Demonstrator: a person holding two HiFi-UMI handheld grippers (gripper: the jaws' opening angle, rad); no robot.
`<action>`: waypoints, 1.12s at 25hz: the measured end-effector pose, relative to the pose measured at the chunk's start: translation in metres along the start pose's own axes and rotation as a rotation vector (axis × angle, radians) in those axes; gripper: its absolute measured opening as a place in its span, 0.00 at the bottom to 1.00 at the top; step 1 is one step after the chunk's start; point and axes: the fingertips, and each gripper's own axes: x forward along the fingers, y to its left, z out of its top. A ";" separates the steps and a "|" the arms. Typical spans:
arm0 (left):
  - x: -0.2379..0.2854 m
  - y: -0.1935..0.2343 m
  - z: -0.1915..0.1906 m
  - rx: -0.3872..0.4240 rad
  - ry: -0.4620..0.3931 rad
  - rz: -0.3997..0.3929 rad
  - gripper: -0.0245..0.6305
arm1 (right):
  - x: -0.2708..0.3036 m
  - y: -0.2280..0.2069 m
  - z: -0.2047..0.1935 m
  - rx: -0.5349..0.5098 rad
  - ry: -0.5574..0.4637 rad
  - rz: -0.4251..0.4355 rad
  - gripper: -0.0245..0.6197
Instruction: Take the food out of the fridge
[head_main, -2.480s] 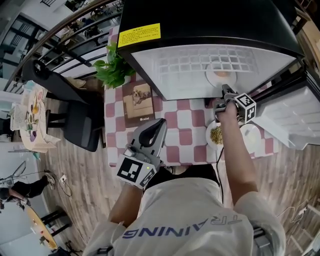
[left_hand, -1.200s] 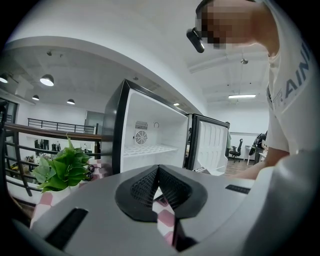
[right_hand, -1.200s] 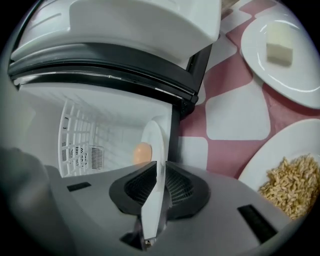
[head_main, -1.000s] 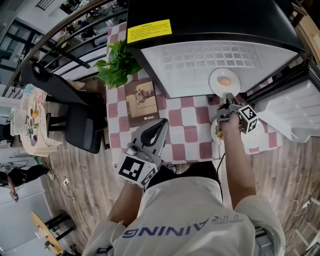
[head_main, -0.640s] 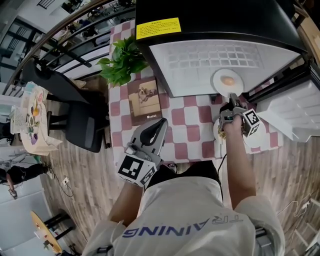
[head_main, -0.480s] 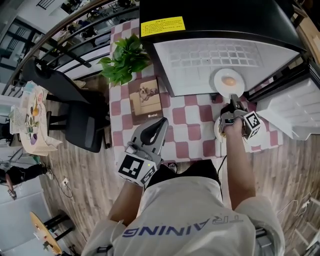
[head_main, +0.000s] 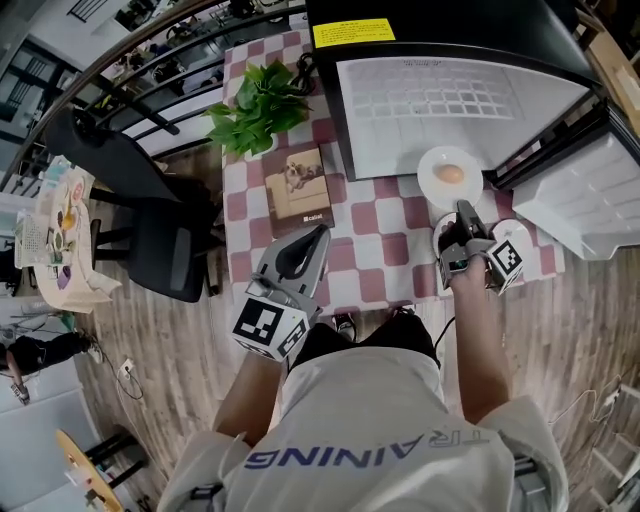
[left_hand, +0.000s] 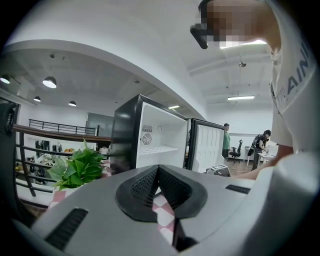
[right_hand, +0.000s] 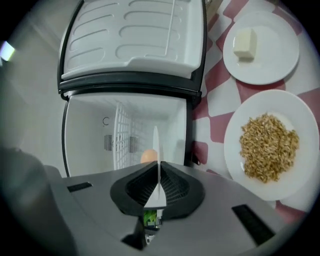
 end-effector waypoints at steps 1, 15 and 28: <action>-0.004 0.001 0.000 0.001 -0.003 0.000 0.05 | -0.004 -0.002 -0.009 -0.009 0.027 0.004 0.09; -0.038 0.000 -0.006 -0.005 -0.026 0.002 0.05 | -0.035 -0.076 -0.137 -0.074 0.365 -0.130 0.09; -0.055 0.009 -0.005 0.011 -0.030 0.034 0.05 | -0.031 -0.104 -0.159 -0.137 0.421 -0.208 0.09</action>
